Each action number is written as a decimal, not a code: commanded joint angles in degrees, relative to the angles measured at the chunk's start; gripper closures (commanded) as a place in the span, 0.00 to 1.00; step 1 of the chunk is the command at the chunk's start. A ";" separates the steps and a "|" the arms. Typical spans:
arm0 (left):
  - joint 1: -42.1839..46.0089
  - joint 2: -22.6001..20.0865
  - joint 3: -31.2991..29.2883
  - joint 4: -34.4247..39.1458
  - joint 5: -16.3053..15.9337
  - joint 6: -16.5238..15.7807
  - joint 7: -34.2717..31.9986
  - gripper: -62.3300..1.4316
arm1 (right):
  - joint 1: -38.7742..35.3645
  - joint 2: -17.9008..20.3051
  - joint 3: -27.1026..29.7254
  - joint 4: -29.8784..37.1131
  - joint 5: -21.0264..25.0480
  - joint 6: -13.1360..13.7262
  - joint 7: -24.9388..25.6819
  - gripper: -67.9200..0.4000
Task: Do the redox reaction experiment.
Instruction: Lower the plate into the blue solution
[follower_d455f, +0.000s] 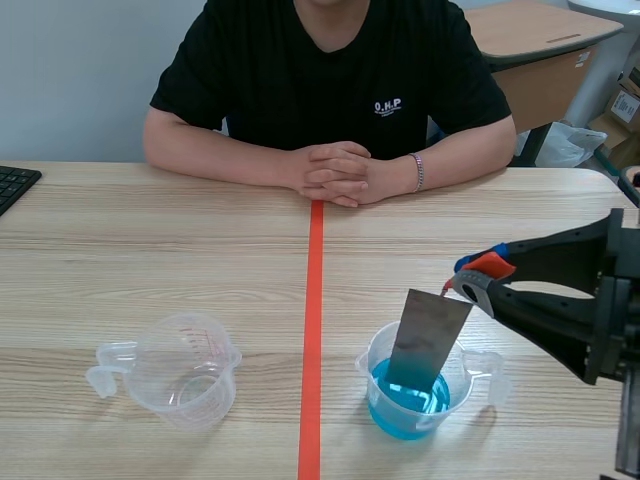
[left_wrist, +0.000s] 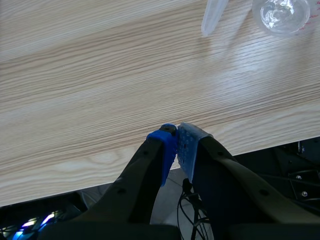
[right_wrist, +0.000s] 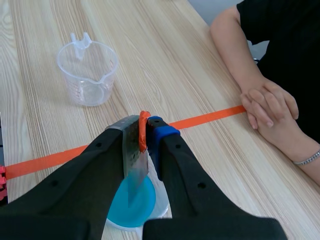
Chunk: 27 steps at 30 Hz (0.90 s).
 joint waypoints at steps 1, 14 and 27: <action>0.46 -0.17 0.24 0.83 -0.42 0.26 -0.57 0.91 | 1.33 0.74 -0.48 -0.31 0.39 0.33 1.11 0.97; 0.46 -0.17 0.26 0.83 -0.44 0.02 -0.39 0.91 | 3.34 -0.11 -3.74 -5.03 -2.86 0.33 2.69 0.97; 0.46 -0.17 0.26 0.83 -0.44 0.00 -0.39 0.91 | 3.34 -1.46 -3.74 -7.10 -5.66 0.33 3.91 0.97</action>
